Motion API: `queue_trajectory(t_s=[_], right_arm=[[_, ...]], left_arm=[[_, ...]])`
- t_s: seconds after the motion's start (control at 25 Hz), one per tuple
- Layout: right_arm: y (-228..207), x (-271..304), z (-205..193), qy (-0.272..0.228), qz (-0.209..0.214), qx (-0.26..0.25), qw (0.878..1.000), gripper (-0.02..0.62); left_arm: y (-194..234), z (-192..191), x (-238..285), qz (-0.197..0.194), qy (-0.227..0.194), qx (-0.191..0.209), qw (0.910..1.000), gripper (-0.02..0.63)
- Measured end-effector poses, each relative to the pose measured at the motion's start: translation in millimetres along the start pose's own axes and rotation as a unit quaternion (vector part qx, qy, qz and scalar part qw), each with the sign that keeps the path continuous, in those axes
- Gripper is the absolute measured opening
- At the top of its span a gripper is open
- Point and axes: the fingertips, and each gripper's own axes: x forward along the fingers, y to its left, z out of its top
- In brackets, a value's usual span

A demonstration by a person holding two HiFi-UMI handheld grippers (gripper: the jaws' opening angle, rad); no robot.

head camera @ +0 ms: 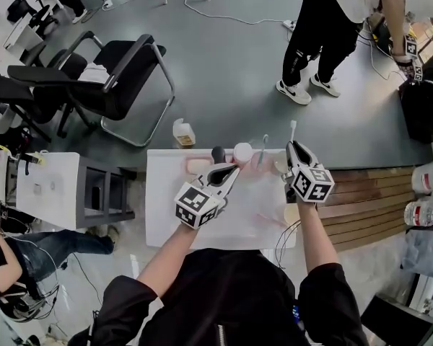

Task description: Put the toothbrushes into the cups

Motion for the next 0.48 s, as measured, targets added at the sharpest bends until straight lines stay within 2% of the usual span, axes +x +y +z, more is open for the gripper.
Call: queue_trajectory(t_s=[0.48], right_arm=[[-17, 20, -31, 0.029, -0.015, 0.010, 0.999, 0.052]], left_arm=[[4, -5, -3, 0.012, 0.006, -0.005, 0.9999, 0.002]])
